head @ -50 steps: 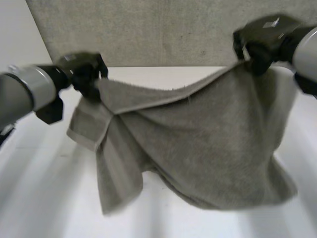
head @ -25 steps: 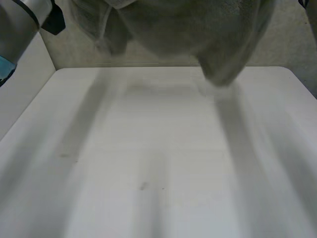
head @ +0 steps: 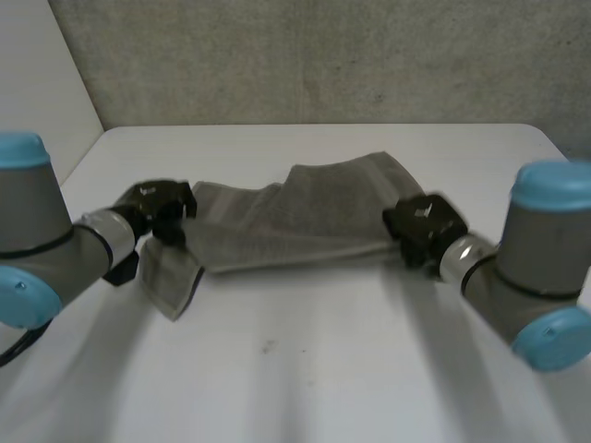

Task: Fold the towel.

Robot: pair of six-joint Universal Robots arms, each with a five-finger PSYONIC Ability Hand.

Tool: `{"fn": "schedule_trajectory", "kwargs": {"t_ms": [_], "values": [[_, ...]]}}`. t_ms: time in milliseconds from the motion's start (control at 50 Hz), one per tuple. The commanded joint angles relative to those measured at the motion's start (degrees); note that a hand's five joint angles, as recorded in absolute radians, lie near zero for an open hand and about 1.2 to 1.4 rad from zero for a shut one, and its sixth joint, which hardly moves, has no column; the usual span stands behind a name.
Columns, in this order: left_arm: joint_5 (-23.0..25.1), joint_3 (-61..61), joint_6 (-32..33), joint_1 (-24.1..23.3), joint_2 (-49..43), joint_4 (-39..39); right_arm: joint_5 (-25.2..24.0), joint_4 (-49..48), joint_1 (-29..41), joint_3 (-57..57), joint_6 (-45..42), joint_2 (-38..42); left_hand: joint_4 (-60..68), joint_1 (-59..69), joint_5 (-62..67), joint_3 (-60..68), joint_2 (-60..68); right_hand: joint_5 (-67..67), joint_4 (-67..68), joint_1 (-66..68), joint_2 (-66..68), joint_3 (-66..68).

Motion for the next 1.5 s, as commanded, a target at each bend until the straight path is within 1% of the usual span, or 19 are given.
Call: {"fn": "schedule_trajectory", "kwargs": {"t_ms": [20,60,100,120,160,280,320,380,440,600,700,840,1000,1040,1160,1180,1300,1400,1500], "values": [[-0.01,-1.46,3.65,0.89,-1.21,0.36,0.21,-3.35,1.27,1.84,0.87,4.73,10.23,11.77,11.58,10.30,10.24,1.89,3.33,2.91,3.22,3.44],[-0.01,-1.19,3.65,0.98,-0.60,0.36,0.30,-3.44,1.27,1.75,0.96,4.55,10.23,11.77,11.58,10.30,10.24,1.89,3.33,2.91,3.22,3.44],[-0.01,-1.11,3.56,0.98,-0.16,0.36,0.48,-3.62,1.00,1.75,1.83,3.77,10.23,11.77,11.58,10.30,10.24,-6.25,-4.81,-5.23,-4.92,-4.70],[-0.01,-0.84,3.56,1.07,0.19,0.45,0.48,-3.62,1.00,1.75,1.83,3.76,10.23,11.77,11.58,10.30,10.24,-6.29,-4.85,-5.27,-4.97,-4.74],[-0.10,-0.84,3.56,1.16,0.71,0.62,0.65,-4.93,0.83,2.28,4.89,2.36,10.23,11.77,11.58,10.30,10.24,-24.35,-22.91,-23.33,-23.03,-22.80],[-0.19,-1.10,3.04,1.69,2.39,2.03,0.92,-6.96,0.48,3.07,8.95,1.65,10.23,11.77,11.58,10.30,10.24,-33.54,-32.10,-32.52,-32.22,-31.99],[-0.19,-1.19,2.86,1.69,2.56,2.12,1.00,-7.04,0.21,3.16,9.48,2.00,10.23,11.77,11.58,10.30,10.24,-44.42,-42.98,-43.40,-43.10,-42.87],[-0.19,-1.28,2.51,1.69,2.83,2.12,1.09,-7.04,0.12,3.07,9.39,2.27,10.23,11.77,11.58,10.30,10.24,-47.50,-46.06,-46.48,-46.18,-45.95],[-0.19,-1.19,2.07,1.77,2.83,2.20,1.00,-6.35,-1.10,2.28,9.31,3.93,10.23,11.77,11.58,10.30,10.24,-54.72,-53.28,-53.69,-53.39,-53.17],[-0.10,-0.75,0.14,1.86,2.65,2.20,0.57,-3.10,-5.32,1.75,9.22,4.29,10.23,11.77,11.58,10.30,10.24,-58.26,-56.82,-57.24,-56.94,-56.71],[-0.10,-0.49,-0.57,1.86,2.65,2.29,0.21,-1.25,-6.20,1.58,9.13,4.47,10.23,11.77,11.58,10.30,10.24,-59.11,-57.67,-58.09,-57.78,-57.56],[-0.10,-0.31,-0.66,1.86,2.65,2.64,0.13,-1.60,-7.43,1.58,8.87,5.35,10.23,11.77,11.58,10.30,10.24,-57.26,-55.82,-56.24,-55.93,-55.71],[-0.10,-0.40,-0.66,2.21,2.48,2.64,0.04,-1.16,-9.63,1.84,4.56,5.96,10.23,11.77,11.58,10.30,10.24,-55.41,-53.97,-54.39,-54.08,-53.86],[-0.10,-0.40,-0.66,2.21,2.48,2.73,-0.05,-1.24,-10.86,2.10,2.90,5.87,10.23,11.77,11.58,10.30,10.24,-52.24,-50.80,-51.21,-50.91,-50.69],[-0.10,-0.31,-0.66,2.21,2.39,2.73,-0.14,-1.77,-11.65,1.67,2.71,5.96,10.23,11.77,11.58,10.30,10.24,-44.48,-43.04,-43.45,-43.15,-42.93],[-0.10,-0.31,-0.66,2.21,2.39,2.73,-0.22,-1.95,-11.65,1.58,2.71,6.05,10.23,11.77,11.58,10.30,10.24,-40.98,-39.54,-39.95,-39.65,-39.43],[-0.10,-0.31,-0.66,2.21,2.39,2.73,-2.42,-2.91,-11.74,1.31,2.89,6.49,10.23,11.77,11.58,10.30,10.24,-31.21,-29.77,-30.19,-29.89,-29.66],[-0.10,-0.31,-0.66,2.21,2.13,2.73,-3.13,-4.06,-11.65,1.05,3.77,6.49,10.23,11.77,11.58,10.30,10.24,-29.00,-27.56,-27.98,-27.67,-27.45],[-0.10,-0.40,-0.66,2.21,2.04,2.73,-3.13,-4.23,-11.65,0.17,4.91,6.58,10.23,11.77,11.58,10.30,10.24,-31.86,-30.42,-30.84,-30.53,-30.31]]}}
